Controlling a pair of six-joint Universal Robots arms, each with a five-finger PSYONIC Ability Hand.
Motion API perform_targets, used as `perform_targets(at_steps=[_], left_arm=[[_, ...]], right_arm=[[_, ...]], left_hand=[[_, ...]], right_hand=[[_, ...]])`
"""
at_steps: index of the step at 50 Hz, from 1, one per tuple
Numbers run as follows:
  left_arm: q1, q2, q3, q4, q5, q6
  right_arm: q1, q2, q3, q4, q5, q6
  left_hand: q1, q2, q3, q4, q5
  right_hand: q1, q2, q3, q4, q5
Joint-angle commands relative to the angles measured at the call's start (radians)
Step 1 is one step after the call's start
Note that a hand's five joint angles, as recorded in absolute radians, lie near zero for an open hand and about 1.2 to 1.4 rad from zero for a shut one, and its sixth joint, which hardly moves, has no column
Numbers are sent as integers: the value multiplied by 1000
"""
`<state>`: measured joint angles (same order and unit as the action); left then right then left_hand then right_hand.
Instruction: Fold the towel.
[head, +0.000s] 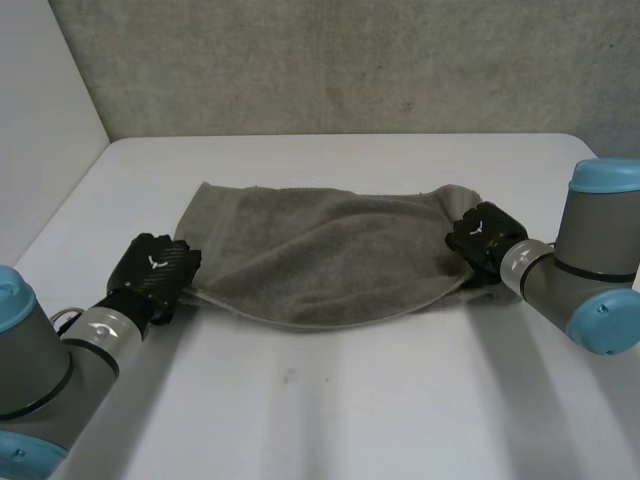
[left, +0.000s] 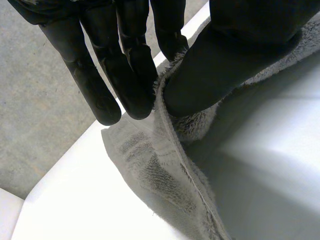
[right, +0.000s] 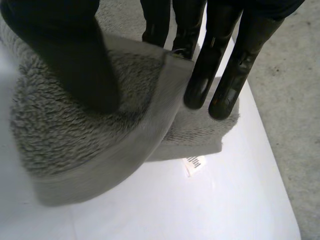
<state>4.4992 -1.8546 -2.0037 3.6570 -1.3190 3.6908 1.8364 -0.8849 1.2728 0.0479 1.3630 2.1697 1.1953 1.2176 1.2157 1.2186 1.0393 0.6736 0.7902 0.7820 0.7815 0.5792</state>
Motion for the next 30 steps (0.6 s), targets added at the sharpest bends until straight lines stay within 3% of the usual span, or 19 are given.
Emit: perform_targets(at_steps=[1,4,8,14,18,21,25,30], left_arm=[[8,0,8,0,0,2],[21,5,17,-2,-2,2],[24,35,43,-11,-3,3],[24,181,122,-123,0,0],[20,293,227,-285,4,2],[12,348,336,-420,39,2],[21,386,535,-625,110,0],[23,367,707,-767,136,-2]], right_arm=[[-6,-28,-12,0,4,34],[-8,-77,-10,0,7,78],[-11,-233,8,3,13,253],[-54,-449,69,26,16,369],[-92,-594,85,66,22,369],[-118,-733,42,186,25,361],[-138,-786,-10,259,22,360],[-141,-813,-73,353,18,348]], left_hand=[[201,179,181,178,182],[201,179,181,178,182],[201,179,181,178,182],[201,179,181,178,182],[201,179,181,178,182],[201,179,181,178,182],[201,179,181,178,182],[201,179,181,178,182]], right_hand=[[723,606,614,615,643],[723,606,614,615,643],[723,606,614,615,643],[723,606,614,615,643],[723,606,614,615,643],[723,606,614,615,643],[723,606,614,615,643],[723,606,614,615,643]])
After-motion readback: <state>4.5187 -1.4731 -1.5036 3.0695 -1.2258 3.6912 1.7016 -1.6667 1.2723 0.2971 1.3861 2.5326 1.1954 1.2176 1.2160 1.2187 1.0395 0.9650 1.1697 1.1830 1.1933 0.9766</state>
